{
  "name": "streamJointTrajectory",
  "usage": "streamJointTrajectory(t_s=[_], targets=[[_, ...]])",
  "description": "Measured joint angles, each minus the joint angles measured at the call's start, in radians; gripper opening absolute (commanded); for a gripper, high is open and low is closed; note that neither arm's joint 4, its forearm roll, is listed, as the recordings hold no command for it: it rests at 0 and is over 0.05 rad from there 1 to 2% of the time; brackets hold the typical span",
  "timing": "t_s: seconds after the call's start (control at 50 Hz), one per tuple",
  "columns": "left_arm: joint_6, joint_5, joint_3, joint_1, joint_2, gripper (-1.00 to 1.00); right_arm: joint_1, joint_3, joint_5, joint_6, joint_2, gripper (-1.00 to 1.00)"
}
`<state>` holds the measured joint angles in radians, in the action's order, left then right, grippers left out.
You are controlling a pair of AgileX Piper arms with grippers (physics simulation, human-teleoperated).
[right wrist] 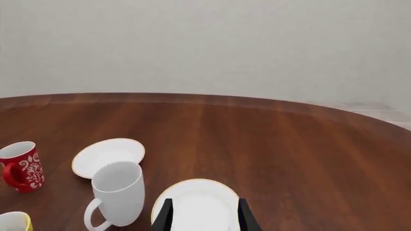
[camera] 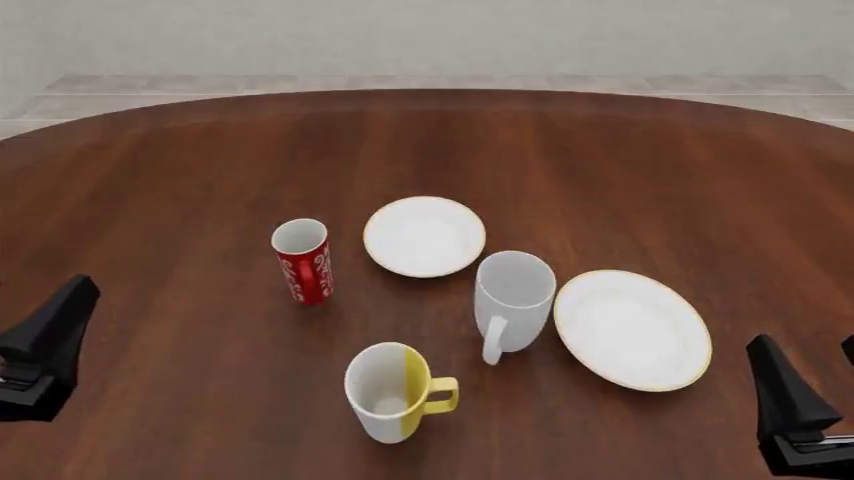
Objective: Put the white mug on the left plate.
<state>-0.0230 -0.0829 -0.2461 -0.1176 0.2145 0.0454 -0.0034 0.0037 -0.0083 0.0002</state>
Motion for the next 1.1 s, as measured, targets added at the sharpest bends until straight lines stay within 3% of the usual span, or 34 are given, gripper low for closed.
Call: streamJointTrajectory(t_s=[0.3, 0.64, 0.8, 1.1], targets=[[-0.033, -0.035, -0.152, -0.083, 0.2, 1.0, 0.004, 0.0, 0.002, -0.001, 0.0, 1.0], [-0.089, -0.09, -0.323, -0.302, 0.358, 1.0, 0.009, 0.0, 0.005, -0.006, 0.0, 1.0], [-0.088, -0.132, -0.399, -0.386, 0.405, 1.0, 0.012, 0.0, 0.007, -0.006, 0.0, 1.0], [-0.065, -0.234, -0.528, -0.467, 0.481, 1.0, 0.02, 0.0, 0.008, -0.007, 0.0, 1.0]])
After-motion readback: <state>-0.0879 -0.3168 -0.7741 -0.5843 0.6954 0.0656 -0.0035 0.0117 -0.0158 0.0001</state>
